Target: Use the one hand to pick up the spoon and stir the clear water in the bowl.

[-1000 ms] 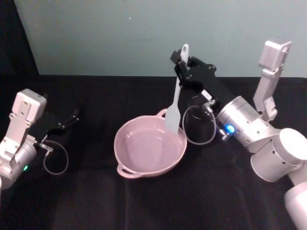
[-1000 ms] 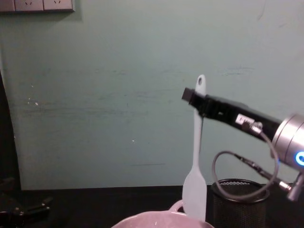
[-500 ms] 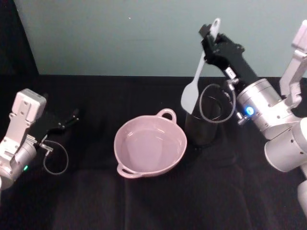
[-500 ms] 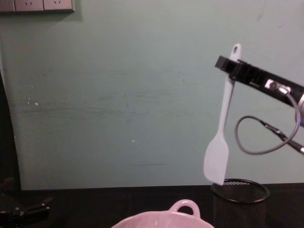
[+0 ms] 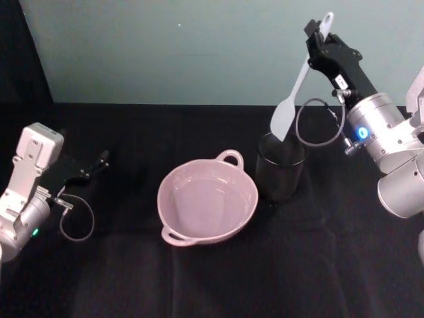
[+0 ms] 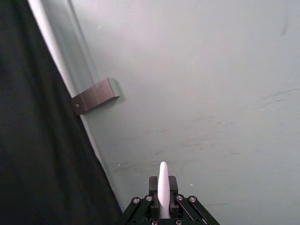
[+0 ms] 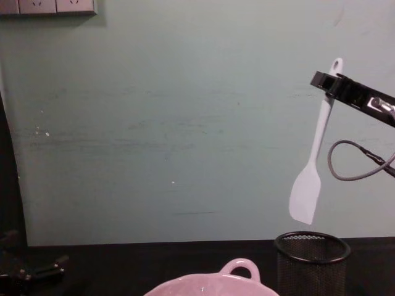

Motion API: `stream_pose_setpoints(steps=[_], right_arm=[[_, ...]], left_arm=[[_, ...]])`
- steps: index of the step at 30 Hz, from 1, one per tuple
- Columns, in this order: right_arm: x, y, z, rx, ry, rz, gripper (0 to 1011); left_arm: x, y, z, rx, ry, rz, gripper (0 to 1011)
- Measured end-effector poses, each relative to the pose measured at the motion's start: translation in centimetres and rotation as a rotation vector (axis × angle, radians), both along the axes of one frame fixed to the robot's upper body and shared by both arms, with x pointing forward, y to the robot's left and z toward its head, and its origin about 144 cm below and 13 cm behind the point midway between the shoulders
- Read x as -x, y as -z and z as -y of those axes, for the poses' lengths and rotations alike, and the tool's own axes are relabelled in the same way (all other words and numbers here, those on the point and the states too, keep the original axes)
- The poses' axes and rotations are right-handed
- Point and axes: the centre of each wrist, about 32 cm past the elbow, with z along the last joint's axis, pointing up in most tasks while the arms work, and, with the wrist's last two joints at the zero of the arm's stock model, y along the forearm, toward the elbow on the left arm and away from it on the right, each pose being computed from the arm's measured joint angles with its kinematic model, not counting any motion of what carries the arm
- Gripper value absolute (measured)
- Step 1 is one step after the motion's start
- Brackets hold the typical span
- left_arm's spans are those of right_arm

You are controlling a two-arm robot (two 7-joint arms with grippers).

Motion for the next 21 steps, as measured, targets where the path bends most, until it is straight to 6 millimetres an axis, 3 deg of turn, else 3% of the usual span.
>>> stream_pose_setpoints(steps=[21], right_arm=[[-1.9,2.0,1.1,-0.050,0.057,-0.099,116]], left_arm=[[0.0,0.0,0.0,0.000,0.000,0.000,1011]])
